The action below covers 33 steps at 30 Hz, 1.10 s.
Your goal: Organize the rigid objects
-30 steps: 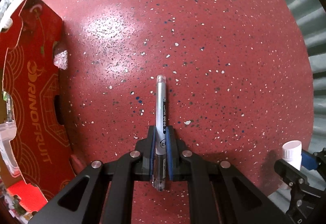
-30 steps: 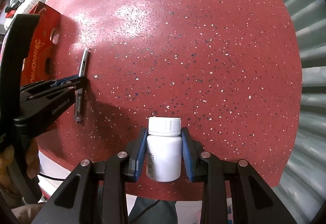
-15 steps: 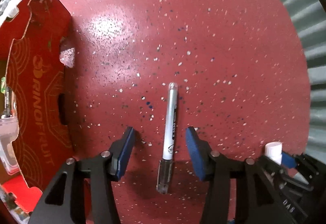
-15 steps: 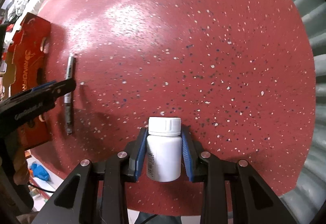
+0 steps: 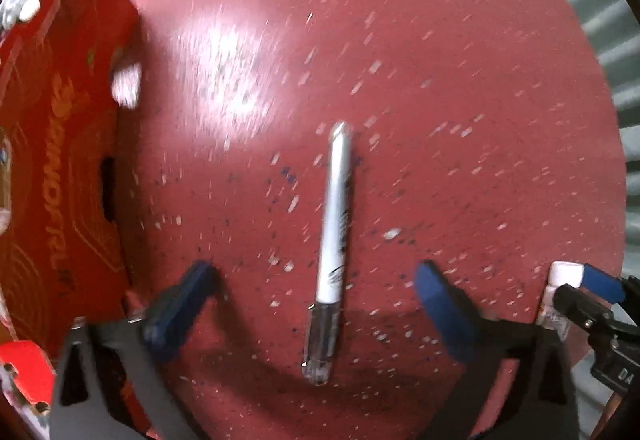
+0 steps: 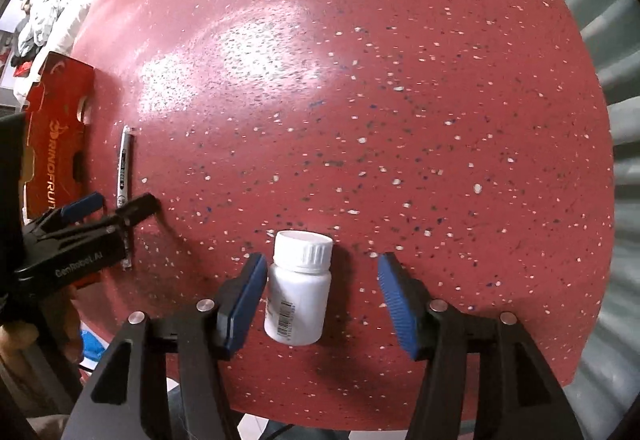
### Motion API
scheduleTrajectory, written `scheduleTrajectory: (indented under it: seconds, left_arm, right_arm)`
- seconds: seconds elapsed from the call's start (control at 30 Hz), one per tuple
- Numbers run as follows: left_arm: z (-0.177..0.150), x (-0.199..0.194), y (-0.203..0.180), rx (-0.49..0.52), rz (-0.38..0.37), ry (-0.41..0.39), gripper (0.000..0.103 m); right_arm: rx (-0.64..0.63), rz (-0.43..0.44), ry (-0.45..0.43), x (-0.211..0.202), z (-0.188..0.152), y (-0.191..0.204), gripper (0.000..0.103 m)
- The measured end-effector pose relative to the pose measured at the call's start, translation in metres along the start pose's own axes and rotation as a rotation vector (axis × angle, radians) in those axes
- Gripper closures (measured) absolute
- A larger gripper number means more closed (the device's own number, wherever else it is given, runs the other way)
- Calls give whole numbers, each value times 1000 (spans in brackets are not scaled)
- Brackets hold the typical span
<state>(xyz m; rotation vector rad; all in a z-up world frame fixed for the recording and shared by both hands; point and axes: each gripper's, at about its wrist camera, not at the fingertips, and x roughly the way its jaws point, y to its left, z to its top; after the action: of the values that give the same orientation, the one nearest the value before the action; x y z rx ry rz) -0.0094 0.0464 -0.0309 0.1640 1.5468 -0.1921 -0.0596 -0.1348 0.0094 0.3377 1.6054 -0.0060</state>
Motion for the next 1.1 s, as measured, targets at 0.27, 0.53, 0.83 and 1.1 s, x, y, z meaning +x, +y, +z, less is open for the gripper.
scheduleTrajectory:
  seconds: [0.27, 0.53, 0.83, 1.1]
  left_arm:
    - [-6, 2, 9, 40, 2, -19, 0]
    - [1, -8, -3, 56, 2, -38, 0]
    - [-11, -18, -13, 56, 4, -50, 0]
    - [-12, -17, -13, 54, 4, -47, 0]
  right_arm:
    - [47, -59, -3, 12, 2, 34, 20]
    - [19, -96, 34, 32, 4, 62, 0]
    - [-53, -162, 114, 49, 8, 85, 0]
    - [-71, -198, 137, 60, 12, 99, 0]
